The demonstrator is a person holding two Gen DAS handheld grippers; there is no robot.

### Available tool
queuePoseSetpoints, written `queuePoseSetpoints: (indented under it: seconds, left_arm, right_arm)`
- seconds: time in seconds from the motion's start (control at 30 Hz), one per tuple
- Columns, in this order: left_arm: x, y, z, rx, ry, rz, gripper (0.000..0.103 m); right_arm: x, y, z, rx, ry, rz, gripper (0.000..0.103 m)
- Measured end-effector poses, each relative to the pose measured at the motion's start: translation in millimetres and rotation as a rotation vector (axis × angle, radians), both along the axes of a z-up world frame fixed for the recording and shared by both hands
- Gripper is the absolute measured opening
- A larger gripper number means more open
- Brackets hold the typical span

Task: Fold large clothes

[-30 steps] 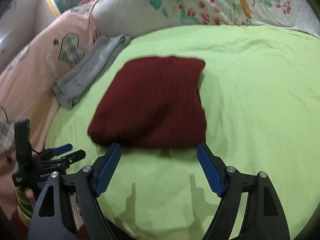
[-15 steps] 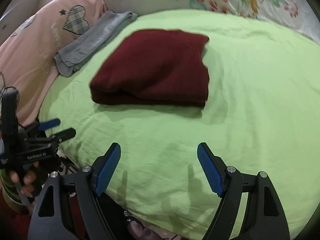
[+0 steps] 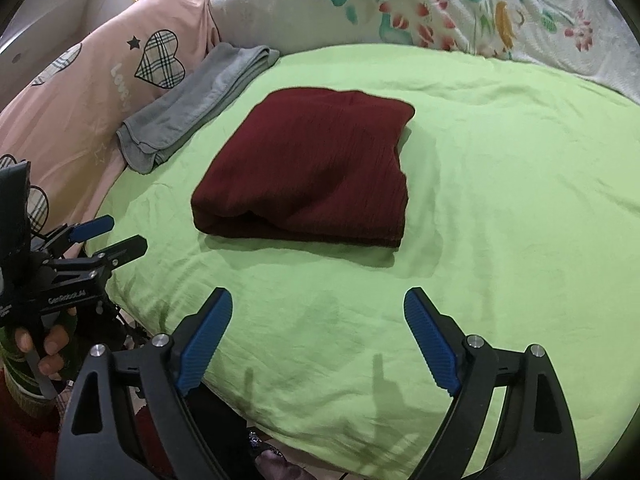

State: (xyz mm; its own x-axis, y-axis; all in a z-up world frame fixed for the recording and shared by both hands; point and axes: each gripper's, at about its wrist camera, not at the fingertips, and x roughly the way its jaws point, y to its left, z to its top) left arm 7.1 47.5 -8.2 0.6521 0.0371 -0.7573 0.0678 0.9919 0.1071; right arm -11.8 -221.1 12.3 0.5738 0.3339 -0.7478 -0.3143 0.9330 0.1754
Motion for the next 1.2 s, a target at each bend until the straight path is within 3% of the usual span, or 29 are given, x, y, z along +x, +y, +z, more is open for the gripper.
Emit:
queuePoseSetpoints:
  seconds: [0.3,1.2]
  left_arm:
    - [14.9,-5.9,6.7,0.037,-0.016,0.027,0.089]
    - [22.8,-20.8,16.0,0.044,-0.027,0.02,0.089]
  right_arm:
    - [15.5,6.2,-9.7,0.002,0.022,0.005,0.088]
    - [45.0,23.7,6.8,-0.001,-0.002,0.015,0.089]
